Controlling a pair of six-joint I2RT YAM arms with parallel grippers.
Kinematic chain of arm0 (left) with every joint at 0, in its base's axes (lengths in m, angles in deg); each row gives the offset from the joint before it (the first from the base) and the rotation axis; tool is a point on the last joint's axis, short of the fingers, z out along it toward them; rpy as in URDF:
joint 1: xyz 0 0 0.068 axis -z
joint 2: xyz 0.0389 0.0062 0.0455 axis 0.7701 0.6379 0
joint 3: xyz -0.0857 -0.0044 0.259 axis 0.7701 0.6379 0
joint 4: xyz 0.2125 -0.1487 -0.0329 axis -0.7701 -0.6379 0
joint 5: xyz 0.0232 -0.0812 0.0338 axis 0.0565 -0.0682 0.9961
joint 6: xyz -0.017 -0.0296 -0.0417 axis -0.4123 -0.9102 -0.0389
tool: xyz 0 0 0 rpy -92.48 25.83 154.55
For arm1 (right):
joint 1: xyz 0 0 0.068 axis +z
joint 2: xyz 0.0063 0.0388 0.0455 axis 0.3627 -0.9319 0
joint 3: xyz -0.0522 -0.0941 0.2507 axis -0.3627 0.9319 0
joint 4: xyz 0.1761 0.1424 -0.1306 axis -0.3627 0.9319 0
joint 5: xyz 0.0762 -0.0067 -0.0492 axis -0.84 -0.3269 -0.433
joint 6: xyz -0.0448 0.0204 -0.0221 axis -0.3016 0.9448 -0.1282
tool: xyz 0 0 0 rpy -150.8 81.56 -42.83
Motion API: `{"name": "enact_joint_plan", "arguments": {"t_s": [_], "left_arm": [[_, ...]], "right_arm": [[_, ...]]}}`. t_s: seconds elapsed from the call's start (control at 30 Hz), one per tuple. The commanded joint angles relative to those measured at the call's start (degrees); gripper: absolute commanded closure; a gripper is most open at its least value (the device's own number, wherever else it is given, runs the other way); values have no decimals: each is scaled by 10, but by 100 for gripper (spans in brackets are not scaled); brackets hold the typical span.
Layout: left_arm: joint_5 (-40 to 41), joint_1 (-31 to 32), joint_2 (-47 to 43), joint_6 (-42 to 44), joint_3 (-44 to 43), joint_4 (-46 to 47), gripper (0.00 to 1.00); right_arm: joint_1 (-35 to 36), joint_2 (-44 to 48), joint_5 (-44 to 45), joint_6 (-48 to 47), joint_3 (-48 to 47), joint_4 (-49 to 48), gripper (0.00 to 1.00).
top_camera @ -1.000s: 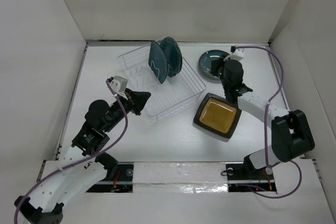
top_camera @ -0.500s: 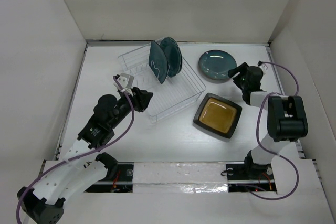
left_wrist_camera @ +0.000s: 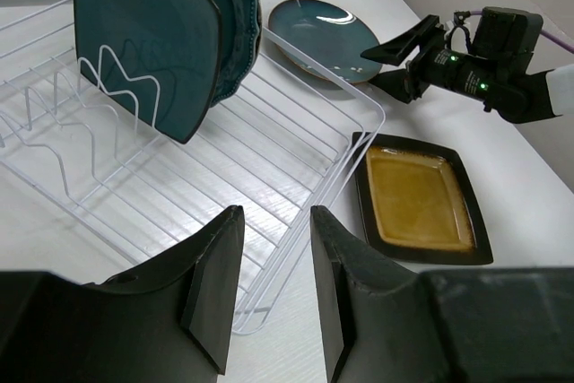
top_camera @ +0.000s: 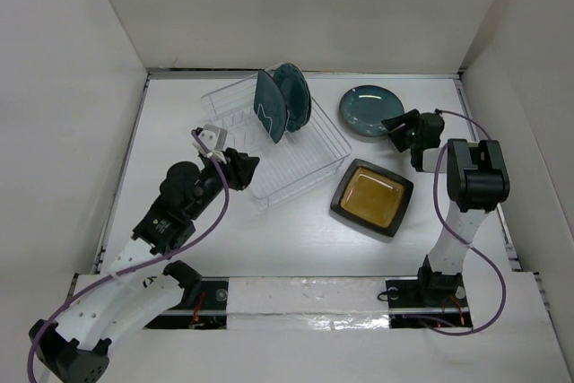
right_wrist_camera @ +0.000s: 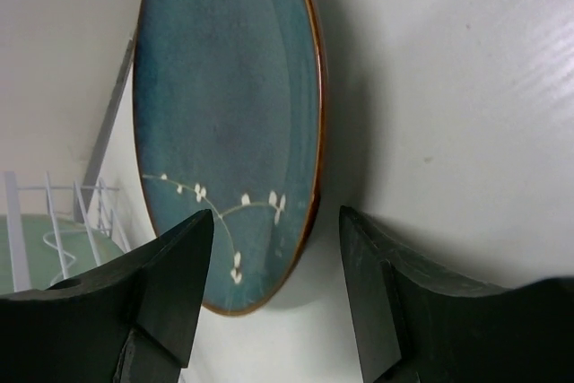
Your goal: Load the plates into the dish rack
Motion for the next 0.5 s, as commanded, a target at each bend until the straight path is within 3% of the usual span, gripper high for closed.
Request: {"name": "enact_joint_plan", "arguments": {"t_s": [0.0,0.27,0.37,0.4,0.47], "left_arm": [[7,-2,-10,8,-27,19,68],[33,-2,-33,15,-27,16,68],[35,-2,-36,16,-27,13,67],[35,-2,-36,16,-27,14,68],[34,-2,-34,17,-27,14,68]], "right_arm": [[-5,-25,-43,45,-34,-42,37],[-16,-105,-103,134,-74,-104,40],[-16,-113,-109,157,-75,-129,54],[-16,-112,-107,160,-68,-134,68],[-16,-105,-93,161,-60,-141,82]]}}
